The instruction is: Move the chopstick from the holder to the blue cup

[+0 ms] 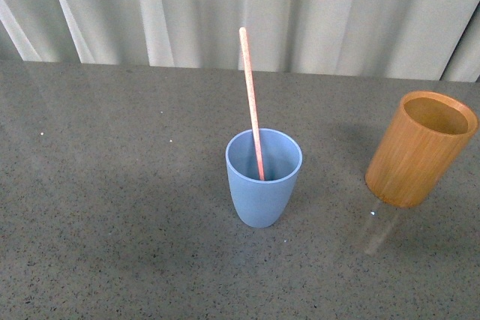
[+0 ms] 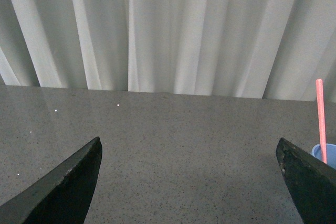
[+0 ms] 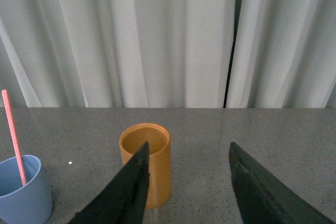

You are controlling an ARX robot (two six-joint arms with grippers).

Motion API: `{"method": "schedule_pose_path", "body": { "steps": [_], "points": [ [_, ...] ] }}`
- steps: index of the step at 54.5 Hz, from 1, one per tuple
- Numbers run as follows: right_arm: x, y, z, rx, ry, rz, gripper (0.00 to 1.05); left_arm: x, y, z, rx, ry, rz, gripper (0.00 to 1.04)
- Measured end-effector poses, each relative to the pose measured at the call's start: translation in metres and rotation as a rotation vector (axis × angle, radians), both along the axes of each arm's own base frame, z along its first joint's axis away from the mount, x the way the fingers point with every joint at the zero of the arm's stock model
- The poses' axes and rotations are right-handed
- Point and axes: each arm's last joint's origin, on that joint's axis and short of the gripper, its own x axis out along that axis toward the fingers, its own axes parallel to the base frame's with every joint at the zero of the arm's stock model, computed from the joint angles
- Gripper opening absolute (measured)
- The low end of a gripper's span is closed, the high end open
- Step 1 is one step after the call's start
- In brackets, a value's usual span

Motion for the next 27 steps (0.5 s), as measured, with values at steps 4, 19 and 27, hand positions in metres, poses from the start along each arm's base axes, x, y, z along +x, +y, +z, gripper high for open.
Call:
{"method": "schedule_pose_path", "body": {
  "steps": [4, 19, 27],
  "points": [
    [0.0000, 0.0000, 0.0000, 0.000, 0.000, 0.000, 0.58, 0.0000, 0.0000, 0.0000, 0.000, 0.000, 0.000, 0.98],
    [0.0000, 0.0000, 0.0000, 0.000, 0.000, 0.000, 0.94, 0.0000, 0.0000, 0.0000, 0.000, 0.000, 0.000, 0.98],
    [0.0000, 0.0000, 0.0000, 0.000, 0.000, 0.000, 0.95, 0.0000, 0.0000, 0.0000, 0.000, 0.000, 0.000, 0.98]
  ]
}}
